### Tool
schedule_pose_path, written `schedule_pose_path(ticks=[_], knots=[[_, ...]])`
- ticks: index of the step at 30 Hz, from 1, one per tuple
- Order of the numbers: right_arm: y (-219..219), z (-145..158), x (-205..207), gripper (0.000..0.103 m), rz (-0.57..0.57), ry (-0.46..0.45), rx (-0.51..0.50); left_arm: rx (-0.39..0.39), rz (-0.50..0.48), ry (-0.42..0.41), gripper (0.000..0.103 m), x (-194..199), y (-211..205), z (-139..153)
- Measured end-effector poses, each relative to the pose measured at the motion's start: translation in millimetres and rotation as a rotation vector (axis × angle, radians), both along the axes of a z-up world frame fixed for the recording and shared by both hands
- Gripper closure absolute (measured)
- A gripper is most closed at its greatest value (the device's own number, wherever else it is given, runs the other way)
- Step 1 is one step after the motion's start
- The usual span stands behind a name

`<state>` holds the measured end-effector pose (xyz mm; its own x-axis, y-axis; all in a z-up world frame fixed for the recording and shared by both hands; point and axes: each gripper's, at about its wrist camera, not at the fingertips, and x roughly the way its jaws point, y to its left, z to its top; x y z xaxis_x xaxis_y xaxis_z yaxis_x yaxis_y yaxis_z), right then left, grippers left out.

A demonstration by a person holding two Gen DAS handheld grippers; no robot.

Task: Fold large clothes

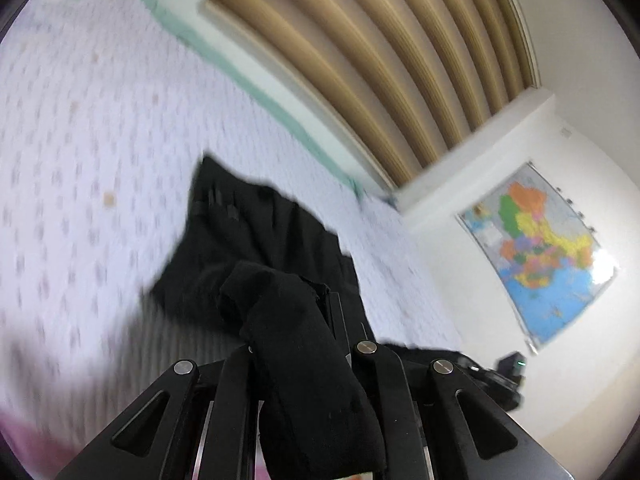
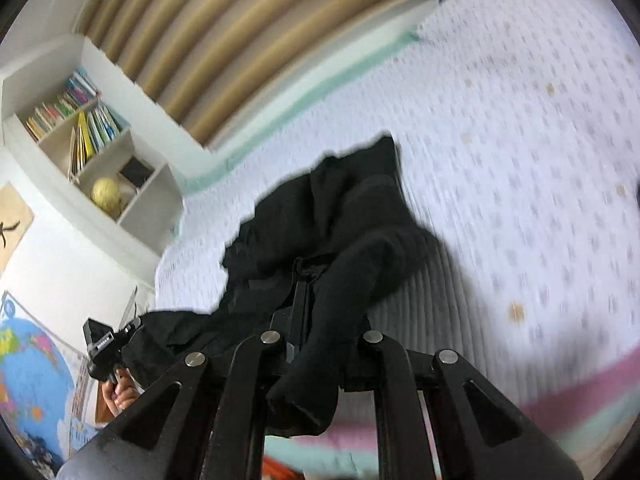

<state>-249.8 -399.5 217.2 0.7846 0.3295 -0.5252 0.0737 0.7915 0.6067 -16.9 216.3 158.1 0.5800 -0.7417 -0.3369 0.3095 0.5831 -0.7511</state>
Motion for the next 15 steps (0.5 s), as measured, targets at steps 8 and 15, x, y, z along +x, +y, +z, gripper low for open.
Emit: schedule_pose_path(ticks=[8,15], knots=[[-12,51,122,0.089,-0.081,-0.077,-0.088,0.080,0.110,-0.075,0.090,100,-44,46],[-32,36,230,0.089,-0.204,-0.083,-0.132,0.202,0.232,-0.047,0.088,186,-81,33]])
